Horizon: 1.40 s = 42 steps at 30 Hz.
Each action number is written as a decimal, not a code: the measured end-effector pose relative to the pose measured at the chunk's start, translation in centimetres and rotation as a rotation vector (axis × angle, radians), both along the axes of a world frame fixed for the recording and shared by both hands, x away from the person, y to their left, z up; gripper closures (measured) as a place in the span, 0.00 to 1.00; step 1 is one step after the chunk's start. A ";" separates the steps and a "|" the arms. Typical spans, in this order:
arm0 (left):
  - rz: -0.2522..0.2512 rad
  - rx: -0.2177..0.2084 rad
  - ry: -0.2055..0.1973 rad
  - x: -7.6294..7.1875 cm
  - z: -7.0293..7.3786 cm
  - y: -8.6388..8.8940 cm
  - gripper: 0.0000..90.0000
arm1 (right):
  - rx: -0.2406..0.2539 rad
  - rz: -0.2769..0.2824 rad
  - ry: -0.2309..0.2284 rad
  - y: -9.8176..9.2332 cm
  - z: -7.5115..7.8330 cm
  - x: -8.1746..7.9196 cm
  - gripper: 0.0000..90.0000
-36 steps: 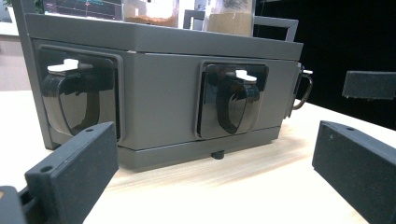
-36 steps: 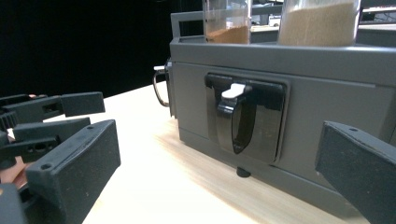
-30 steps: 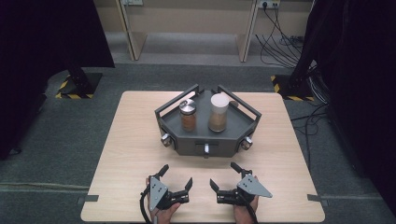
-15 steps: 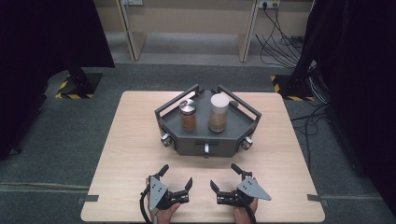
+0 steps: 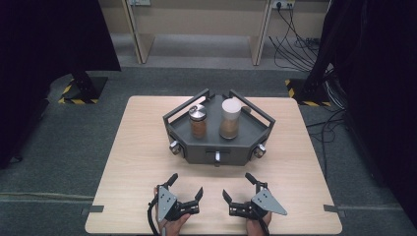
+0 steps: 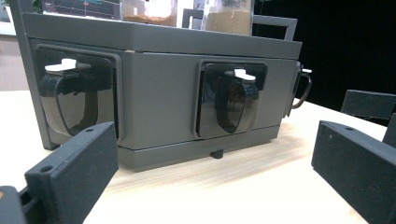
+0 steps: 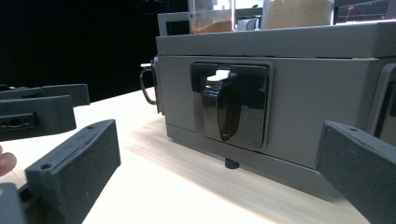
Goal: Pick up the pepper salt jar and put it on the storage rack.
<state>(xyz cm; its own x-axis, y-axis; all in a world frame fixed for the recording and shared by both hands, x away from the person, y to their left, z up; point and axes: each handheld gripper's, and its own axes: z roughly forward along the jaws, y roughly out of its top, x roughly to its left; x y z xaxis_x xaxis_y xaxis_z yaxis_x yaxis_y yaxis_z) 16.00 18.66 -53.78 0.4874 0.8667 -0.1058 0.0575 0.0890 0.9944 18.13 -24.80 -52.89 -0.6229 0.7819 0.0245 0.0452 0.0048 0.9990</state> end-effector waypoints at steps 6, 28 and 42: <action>-0.001 0.004 0.000 0.0 0.0 0.0 0.00 | -0.001 -0.009 -0.006 0.2 -0.1 -0.2 0.00; -0.005 0.000 0.003 0.1 0.0 0.0 0.00 | 0.004 -0.004 0.000 0.0 0.0 0.0 0.00; -0.005 -0.002 0.003 0.1 0.0 0.1 0.00 | 0.004 0.005 -0.001 -0.1 -0.1 0.1 0.01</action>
